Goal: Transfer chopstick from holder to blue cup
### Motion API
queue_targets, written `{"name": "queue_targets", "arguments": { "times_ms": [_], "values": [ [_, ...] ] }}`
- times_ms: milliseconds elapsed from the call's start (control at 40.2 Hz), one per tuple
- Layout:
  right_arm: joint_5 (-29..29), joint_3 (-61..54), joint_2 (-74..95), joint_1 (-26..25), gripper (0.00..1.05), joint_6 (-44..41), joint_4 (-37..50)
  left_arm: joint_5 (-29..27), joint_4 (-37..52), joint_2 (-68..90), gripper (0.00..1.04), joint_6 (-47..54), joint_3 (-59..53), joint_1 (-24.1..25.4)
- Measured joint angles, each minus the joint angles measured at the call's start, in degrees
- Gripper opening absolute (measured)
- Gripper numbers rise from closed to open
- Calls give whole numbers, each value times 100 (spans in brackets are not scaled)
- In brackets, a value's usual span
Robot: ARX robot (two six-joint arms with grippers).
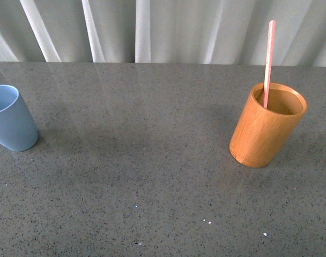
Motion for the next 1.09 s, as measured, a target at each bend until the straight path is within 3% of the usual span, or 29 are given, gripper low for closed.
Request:
{"name": "queue_targets", "arguments": {
  "times_ms": [1095],
  "values": [
    [0,0,0,0,95,0,0,2,0,0,98,0,0,0]
  ]
}}
